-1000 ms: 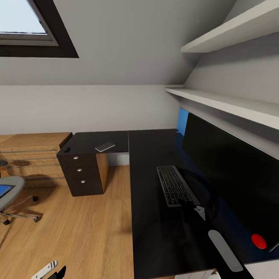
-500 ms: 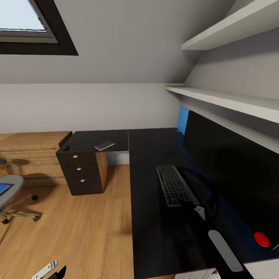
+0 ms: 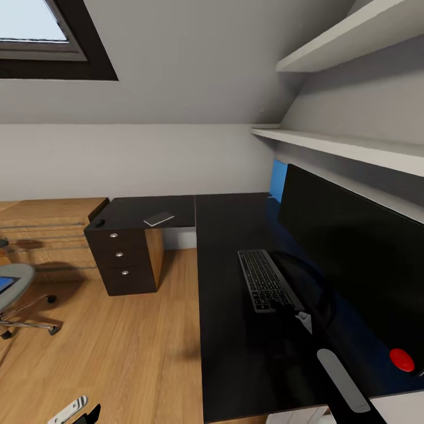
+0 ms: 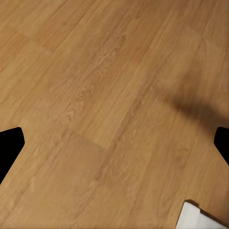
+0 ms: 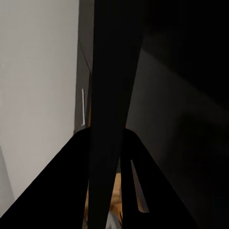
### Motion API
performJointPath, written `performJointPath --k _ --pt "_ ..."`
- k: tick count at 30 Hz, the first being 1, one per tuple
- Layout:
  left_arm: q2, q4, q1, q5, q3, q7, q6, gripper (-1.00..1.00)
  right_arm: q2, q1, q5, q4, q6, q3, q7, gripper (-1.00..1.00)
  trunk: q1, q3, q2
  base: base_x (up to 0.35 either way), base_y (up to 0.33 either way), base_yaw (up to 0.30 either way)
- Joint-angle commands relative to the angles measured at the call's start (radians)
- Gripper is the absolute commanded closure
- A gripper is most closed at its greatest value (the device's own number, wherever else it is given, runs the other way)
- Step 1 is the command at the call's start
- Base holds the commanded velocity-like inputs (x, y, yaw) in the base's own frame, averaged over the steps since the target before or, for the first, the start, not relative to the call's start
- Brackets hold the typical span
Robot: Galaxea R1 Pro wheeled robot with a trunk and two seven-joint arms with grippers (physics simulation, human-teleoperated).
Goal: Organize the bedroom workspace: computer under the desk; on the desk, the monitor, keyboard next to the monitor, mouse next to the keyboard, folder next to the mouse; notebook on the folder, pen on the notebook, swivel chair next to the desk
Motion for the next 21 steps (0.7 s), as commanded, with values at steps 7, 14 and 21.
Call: performJointPath --k 7,14,21 --pt "0.000 0.000 0.000 0.010 -0.001 -0.001 -0.002 -1.00 0.001 0.000 0.001 0.003 -0.001 -0.004 -0.011 1.00 0.027 -0.023 -0.050 0.000 0.000 0.000" --pt "0.000 -0.001 0.000 0.010 -0.001 -0.001 -0.002 -1.00 0.002 0.000 0.000 0.005 -0.001 -0.005 -0.015 1.00 0.031 -0.026 -0.057 0.000 0.000 0.000" --pt "0.000 0.000 0.000 0.008 -0.003 -0.002 -0.002 -1.00 0.002 0.000 -0.001 0.005 -0.001 -0.004 -0.015 1.00 0.031 -0.026 -0.057 0.000 0.000 0.000"
